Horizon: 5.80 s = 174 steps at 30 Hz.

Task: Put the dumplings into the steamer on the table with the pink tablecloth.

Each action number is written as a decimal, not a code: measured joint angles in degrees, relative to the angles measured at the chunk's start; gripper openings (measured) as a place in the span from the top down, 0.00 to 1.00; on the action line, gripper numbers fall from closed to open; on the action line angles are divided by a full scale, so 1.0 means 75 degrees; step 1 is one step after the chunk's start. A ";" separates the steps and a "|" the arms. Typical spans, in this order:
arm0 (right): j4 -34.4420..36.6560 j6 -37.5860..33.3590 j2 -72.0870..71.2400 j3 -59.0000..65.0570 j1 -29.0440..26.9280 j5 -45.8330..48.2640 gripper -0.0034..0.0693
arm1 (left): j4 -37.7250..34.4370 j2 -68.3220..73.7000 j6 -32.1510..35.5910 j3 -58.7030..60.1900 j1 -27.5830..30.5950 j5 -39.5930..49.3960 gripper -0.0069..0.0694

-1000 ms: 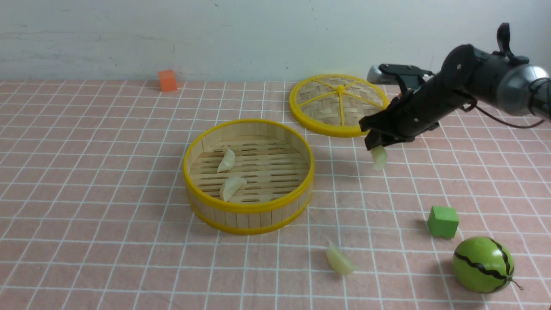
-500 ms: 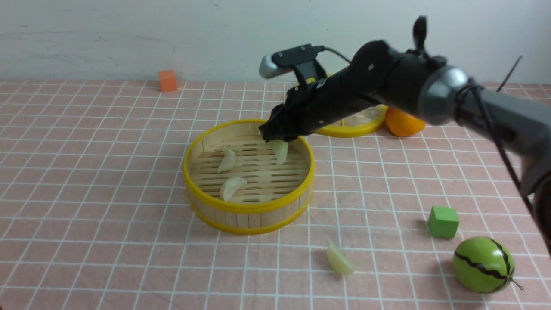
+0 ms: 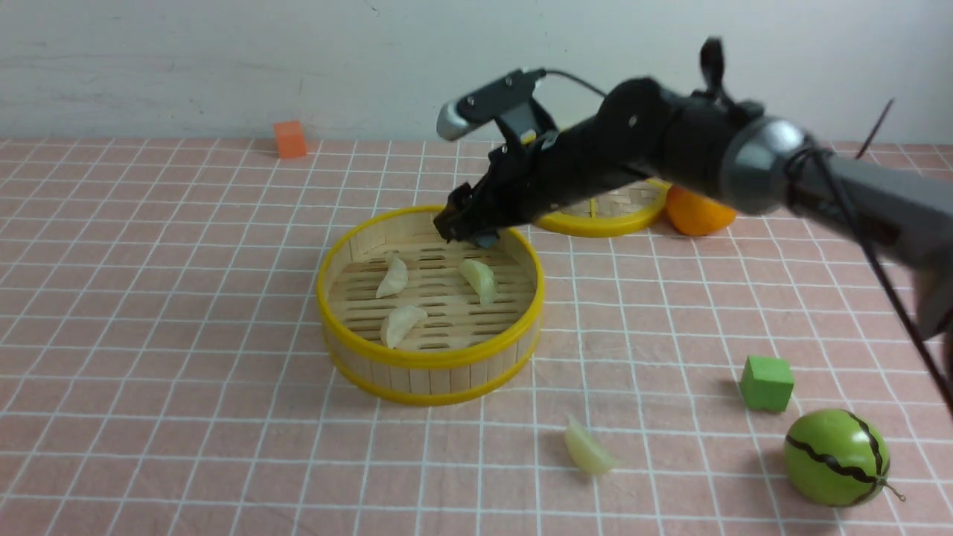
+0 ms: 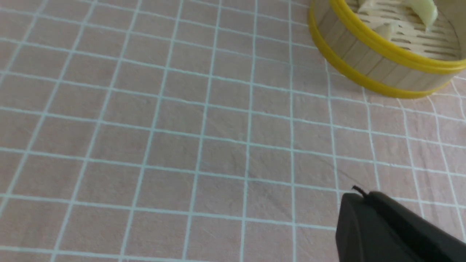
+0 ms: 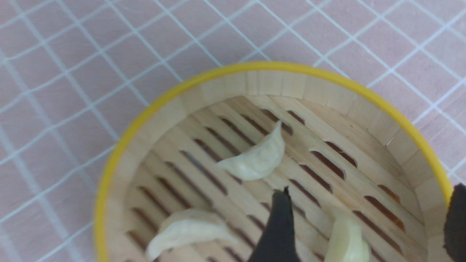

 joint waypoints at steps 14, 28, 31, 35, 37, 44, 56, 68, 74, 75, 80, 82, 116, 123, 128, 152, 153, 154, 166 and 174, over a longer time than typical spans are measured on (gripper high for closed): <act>-0.3040 0.4077 -0.0421 0.2227 0.0266 0.3341 0.32 | -0.0095 0.0000 0.0027 0.0072 0.0000 -0.0539 0.92; -0.3365 0.4236 -0.0047 0.2293 0.0715 0.3536 0.55 | -0.0080 0.0000 0.0027 0.0072 0.0000 -0.0539 0.92; -0.3339 0.4159 -0.0251 0.1830 0.0799 0.3941 0.55 | -0.0023 0.0000 0.0027 0.0072 0.0000 -0.0539 0.92; -0.3153 0.3742 -0.0627 0.0977 0.1073 0.3525 0.55 | 0.0101 0.0000 0.0027 0.0072 0.0000 -0.0539 0.91; -0.3069 0.3609 -0.0653 0.0755 0.1127 0.2730 0.55 | 0.0160 0.0000 0.0027 0.0072 0.0000 -0.0539 0.91; -0.3145 0.3260 0.0326 0.0673 0.1093 -0.0107 0.55 | 0.0209 0.0000 0.0027 0.0117 0.0000 -0.0547 0.91; -0.3249 0.3439 0.0292 0.0040 0.1076 0.1220 0.14 | 0.0290 0.0000 0.0027 0.0360 0.0000 -0.0709 0.89; -0.4161 0.4211 -0.3626 0.0223 0.0973 0.3706 0.77 | 0.0305 0.0000 0.0027 0.0360 0.0000 -0.0686 0.88; -0.3729 0.4365 -0.5986 0.4237 0.0973 0.2670 0.98 | 0.0306 0.0000 0.0027 0.0366 0.0000 -0.0680 0.88; -0.3671 0.4365 -0.6253 0.4862 0.0973 0.2287 0.98 | 0.0306 0.0000 0.0027 0.0366 0.0000 -0.0680 0.88; -0.3405 0.4375 -0.8010 0.8289 0.0973 -0.0420 0.98 | 0.0306 0.0000 0.0027 0.0366 0.0000 -0.0680 0.88; -0.3222 0.4382 -0.8638 0.9801 0.0973 -0.1515 0.98 | 0.0306 0.0000 0.0027 0.0366 0.0000 -0.0680 0.87; -0.3122 0.4093 -1.6225 1.4839 -0.2671 -0.2414 0.97 | 0.0313 0.0000 0.0027 0.0388 0.0000 -0.0617 0.85; -0.3107 0.4071 -1.6225 1.4786 -0.2734 -0.2153 0.97 | 0.0306 0.0000 0.0027 0.0388 0.0000 -0.0617 0.84; -0.3107 0.4066 -1.6225 1.4780 -0.2734 -0.2138 0.96 | 0.0306 0.0000 0.0027 0.0388 0.0000 -0.0617 0.84; -0.3103 0.4066 -1.6225 1.4780 -0.2734 -0.2138 0.93 | -0.0547 -0.2429 0.0494 0.1317 0.2162 -0.2540 0.87; -0.3103 0.4066 -1.6225 1.4780 -0.2734 -0.2138 0.92 | -0.0817 -0.2623 0.1053 0.1849 0.2674 -0.3144 0.90; -0.3103 0.4066 -1.6225 1.4780 -0.2734 -0.2138 0.92 | -0.0879 -0.2630 0.1314 0.2117 0.2840 -0.3362 0.93; -0.3103 0.4066 -1.6225 1.4780 -0.2734 -0.2129 0.90 | -0.1633 -0.2630 0.3191 0.3678 0.3079 -0.3127 0.93; -0.3103 0.4066 -1.6225 1.4780 -0.2734 -0.2129 0.88 | -0.1776 -0.2630 0.3220 0.3678 0.3079 -0.3120 0.93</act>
